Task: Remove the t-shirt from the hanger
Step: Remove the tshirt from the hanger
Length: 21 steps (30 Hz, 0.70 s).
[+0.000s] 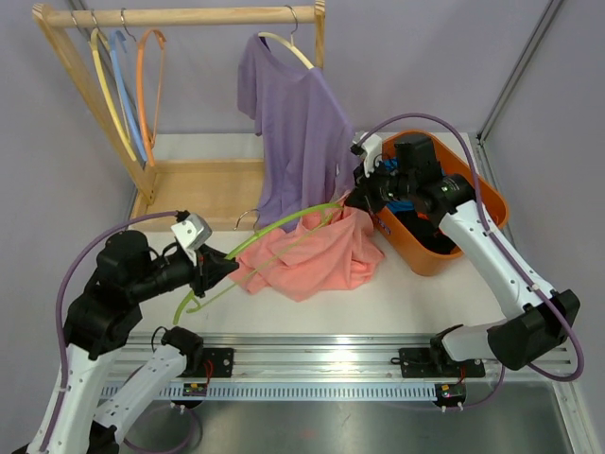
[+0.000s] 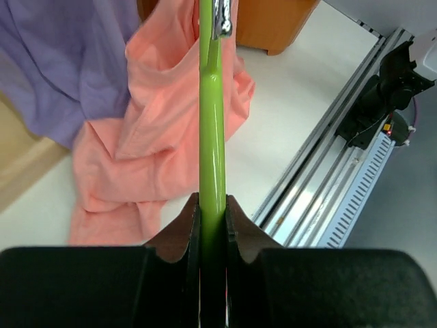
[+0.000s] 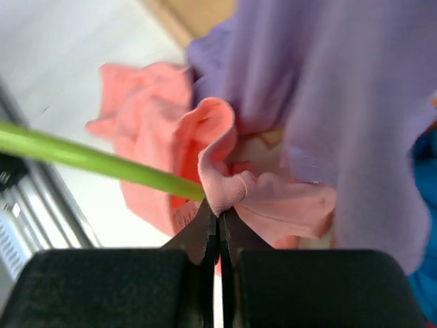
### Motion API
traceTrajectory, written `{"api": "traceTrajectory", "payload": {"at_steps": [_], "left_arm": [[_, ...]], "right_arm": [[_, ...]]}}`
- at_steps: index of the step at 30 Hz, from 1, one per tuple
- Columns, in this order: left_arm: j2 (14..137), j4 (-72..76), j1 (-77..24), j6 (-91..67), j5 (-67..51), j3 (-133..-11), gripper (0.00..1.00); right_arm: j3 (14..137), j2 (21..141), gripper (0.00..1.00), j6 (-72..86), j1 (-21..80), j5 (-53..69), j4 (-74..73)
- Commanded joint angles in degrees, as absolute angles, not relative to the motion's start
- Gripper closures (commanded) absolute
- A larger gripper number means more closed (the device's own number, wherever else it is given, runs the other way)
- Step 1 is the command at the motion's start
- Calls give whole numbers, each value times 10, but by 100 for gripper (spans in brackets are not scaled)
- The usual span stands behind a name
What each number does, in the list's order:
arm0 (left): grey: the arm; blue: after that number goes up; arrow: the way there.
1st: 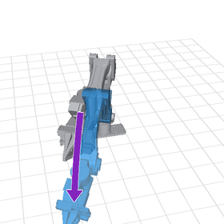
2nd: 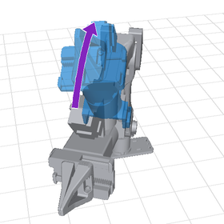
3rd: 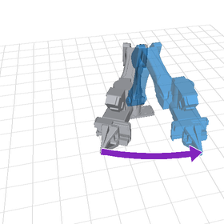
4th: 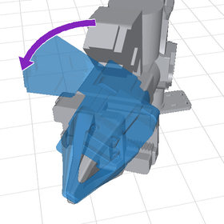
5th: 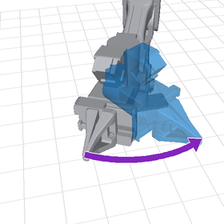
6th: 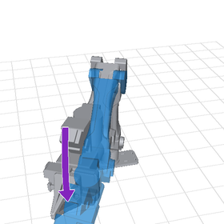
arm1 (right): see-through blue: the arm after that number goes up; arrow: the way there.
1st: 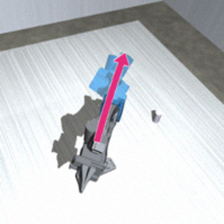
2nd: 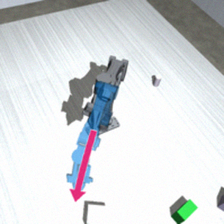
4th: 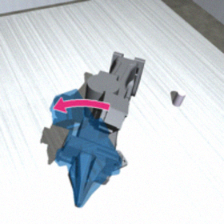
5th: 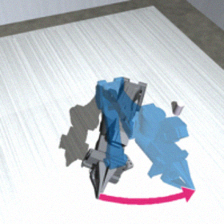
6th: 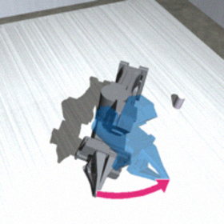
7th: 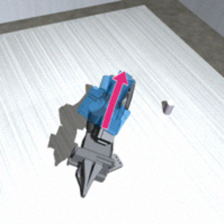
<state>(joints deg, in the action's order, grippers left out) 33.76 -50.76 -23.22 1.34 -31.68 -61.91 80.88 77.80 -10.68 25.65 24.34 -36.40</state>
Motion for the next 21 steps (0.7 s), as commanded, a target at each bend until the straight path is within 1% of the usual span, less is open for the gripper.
{"api": "traceTrajectory", "payload": {"at_steps": [1,5,6,7,10,13,15,16,17,19,21], "left_arm": [[319,-491,-231,86,-329,-650,100],[312,-494,-231,102,-325,-647,100],[317,-498,-231,105,-326,-643,100],[321,-500,-231,107,-327,-642,100],[336,-513,-231,126,-323,-647,100],[346,-534,-231,143,-316,-667,100],[349,-547,-230,156,-315,-678,100],[350,-552,-231,159,-317,-689,100],[351,-555,-231,166,-321,-693,100],[350,-573,-231,173,-330,-705,100],[345,-587,-231,179,-331,-709,100]], "right_arm": [[808,757,100,-216,259,392,-417],[797,761,100,-299,259,460,-459],[796,764,98,-310,259,468,-467],[796,767,93,-319,260,481,-476],[807,794,84,-372,259,482,-537],[808,801,83,-389,259,471,-557],[801,800,84,-385,254,467,-553],[796,799,87,-377,252,455,-544],[788,798,100,-352,250,443,-521],[780,798,100,-321,244,404,-492],[782,806,100,-319,238,389,-489]]}}
